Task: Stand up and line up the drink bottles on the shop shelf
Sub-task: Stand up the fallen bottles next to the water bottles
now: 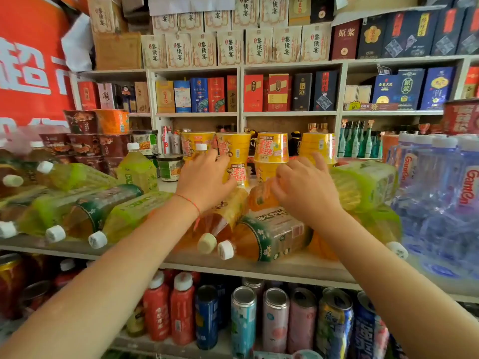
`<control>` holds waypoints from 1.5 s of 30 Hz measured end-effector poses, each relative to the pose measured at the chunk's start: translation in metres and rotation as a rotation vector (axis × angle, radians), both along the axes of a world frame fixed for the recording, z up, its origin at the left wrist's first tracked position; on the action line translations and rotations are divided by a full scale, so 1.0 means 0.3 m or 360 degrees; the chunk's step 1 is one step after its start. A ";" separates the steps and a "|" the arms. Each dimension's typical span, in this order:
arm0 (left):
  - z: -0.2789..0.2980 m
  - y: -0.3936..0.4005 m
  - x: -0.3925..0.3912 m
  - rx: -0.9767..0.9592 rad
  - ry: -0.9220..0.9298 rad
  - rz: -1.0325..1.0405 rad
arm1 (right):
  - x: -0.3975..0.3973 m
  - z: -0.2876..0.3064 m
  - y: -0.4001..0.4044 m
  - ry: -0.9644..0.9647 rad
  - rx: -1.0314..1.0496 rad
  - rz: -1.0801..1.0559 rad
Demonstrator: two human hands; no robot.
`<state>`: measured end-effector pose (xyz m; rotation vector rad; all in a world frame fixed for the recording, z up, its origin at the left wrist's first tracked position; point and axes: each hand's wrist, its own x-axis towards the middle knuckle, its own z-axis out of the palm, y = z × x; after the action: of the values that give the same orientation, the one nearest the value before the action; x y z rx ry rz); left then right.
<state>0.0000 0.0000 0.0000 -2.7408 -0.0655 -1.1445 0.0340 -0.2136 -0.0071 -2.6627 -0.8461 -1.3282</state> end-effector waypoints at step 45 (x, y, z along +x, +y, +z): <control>-0.022 0.395 0.226 -0.0285 0.0474 -0.0110 | 0.159 0.141 0.402 0.1008 0.0731 0.0603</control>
<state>0.0679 0.1184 -0.0066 -3.0629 -0.0364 -0.7660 0.0818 -0.0931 0.0351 -2.1918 -0.7749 -0.4647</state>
